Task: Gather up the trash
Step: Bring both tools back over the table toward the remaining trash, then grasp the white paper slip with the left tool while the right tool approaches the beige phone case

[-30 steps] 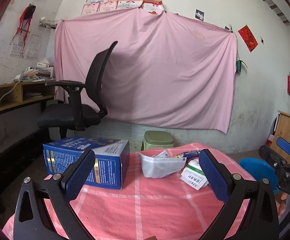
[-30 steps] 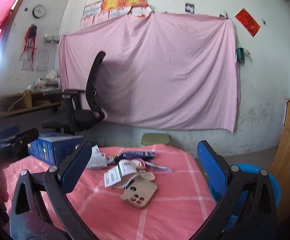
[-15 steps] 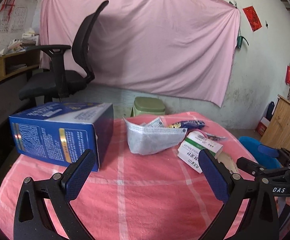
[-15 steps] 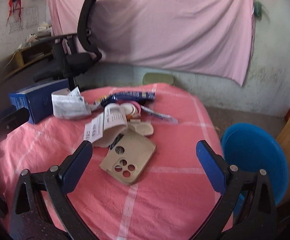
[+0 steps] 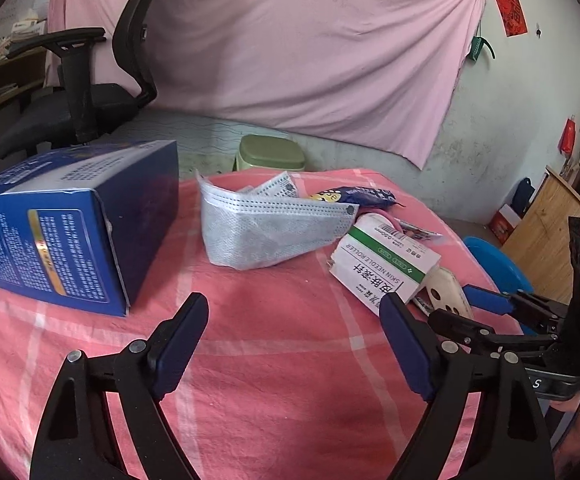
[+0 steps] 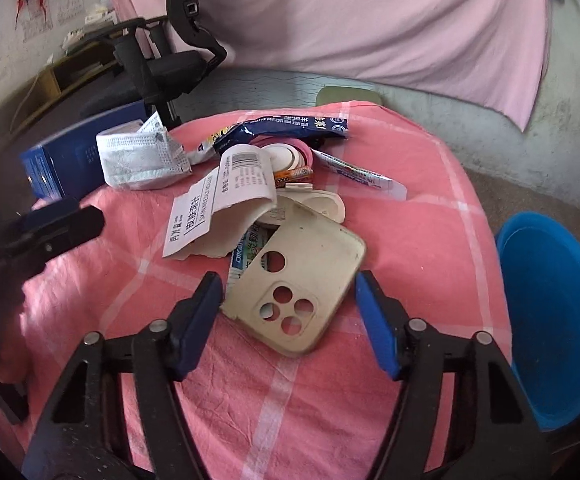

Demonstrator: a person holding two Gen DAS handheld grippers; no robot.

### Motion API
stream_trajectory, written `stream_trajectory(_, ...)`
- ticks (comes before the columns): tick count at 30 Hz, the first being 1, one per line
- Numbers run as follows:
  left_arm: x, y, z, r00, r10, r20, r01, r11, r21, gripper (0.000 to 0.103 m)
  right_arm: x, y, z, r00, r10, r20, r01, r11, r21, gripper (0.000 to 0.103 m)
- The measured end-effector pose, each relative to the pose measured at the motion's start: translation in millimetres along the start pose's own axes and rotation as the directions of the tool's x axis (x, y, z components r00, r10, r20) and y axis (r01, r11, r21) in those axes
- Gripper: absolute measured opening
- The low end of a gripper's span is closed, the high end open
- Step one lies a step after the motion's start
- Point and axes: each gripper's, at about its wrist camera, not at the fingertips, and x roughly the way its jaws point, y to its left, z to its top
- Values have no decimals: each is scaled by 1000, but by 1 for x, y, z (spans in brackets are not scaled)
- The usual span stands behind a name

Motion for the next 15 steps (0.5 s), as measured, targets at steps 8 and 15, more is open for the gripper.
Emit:
stream_trajectory(8, 23, -22, 3, 991, -79, -106, 86, 995, 60, 72, -10, -20, -6, 1000, -19, -3, 19, 1000, 14, 80)
stream_trajectory(15, 44, -41, 11, 983, -91, -158, 109, 989, 104, 72, -17, -32, -6, 1000, -18, 9, 18, 1000, 15, 79)
